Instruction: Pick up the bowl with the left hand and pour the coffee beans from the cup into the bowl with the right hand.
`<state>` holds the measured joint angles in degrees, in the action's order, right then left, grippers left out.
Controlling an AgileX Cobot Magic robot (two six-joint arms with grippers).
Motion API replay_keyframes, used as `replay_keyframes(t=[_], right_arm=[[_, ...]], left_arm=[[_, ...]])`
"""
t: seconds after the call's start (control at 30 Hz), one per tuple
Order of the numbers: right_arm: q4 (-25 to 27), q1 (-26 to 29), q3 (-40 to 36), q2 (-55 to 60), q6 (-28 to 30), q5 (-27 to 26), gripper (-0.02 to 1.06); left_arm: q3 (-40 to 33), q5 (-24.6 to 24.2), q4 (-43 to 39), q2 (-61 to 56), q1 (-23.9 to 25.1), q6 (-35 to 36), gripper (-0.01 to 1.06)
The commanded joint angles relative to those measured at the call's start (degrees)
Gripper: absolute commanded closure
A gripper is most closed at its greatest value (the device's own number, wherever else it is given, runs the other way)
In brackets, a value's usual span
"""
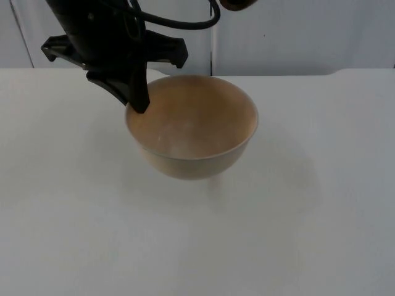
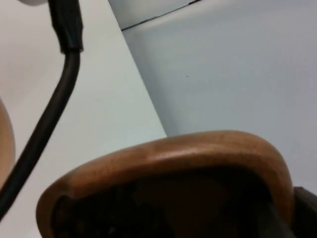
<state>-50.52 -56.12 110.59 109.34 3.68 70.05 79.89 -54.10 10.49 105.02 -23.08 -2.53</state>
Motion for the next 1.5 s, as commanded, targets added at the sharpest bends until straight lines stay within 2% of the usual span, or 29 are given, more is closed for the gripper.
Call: replay_keyframes(t=[0.0, 0.2, 0.33, 0.43, 0.67, 1.03, 1.47], right_arm=[[-1.3, -1.0, 0.1, -0.9, 0.6, -0.1, 1.04], [-3.0, -1.3, -0.9, -0.7, 1.3, -0.1, 1.04], [-6.7, -1.3, -4.3, -0.7, 1.3, -0.1, 1.04], [-6.8, -1.3, -5.2, -0.7, -0.5, -0.1, 1.04], [-6.6, -1.8, -5.2, -0.9, -1.8, -0.1, 1.04], [-13.0, -5.9, -5.2, -0.9, -2.8, -0.1, 1.04], [-15.2, -6.4, -5.2, -0.9, -2.6, -0.1, 1.04]], left_arm=[[0.4, 0.4, 0.6, -0.3, -0.3, -0.1, 1.05], [0.4, 0.4, 0.6, -0.3, -0.3, -0.1, 1.05], [0.4, 0.4, 0.6, -0.3, -0.3, -0.1, 1.05], [0.4, 0.7, 0.6, -0.3, -0.3, -0.1, 1.05], [0.4, 0.7, 0.6, -0.3, -0.3, -0.1, 1.05], [0.4, 0.9, 0.8, -0.3, -0.3, -0.1, 1.05], [0.4, 0.6, 0.8, -0.3, -0.3, -0.1, 1.05]])
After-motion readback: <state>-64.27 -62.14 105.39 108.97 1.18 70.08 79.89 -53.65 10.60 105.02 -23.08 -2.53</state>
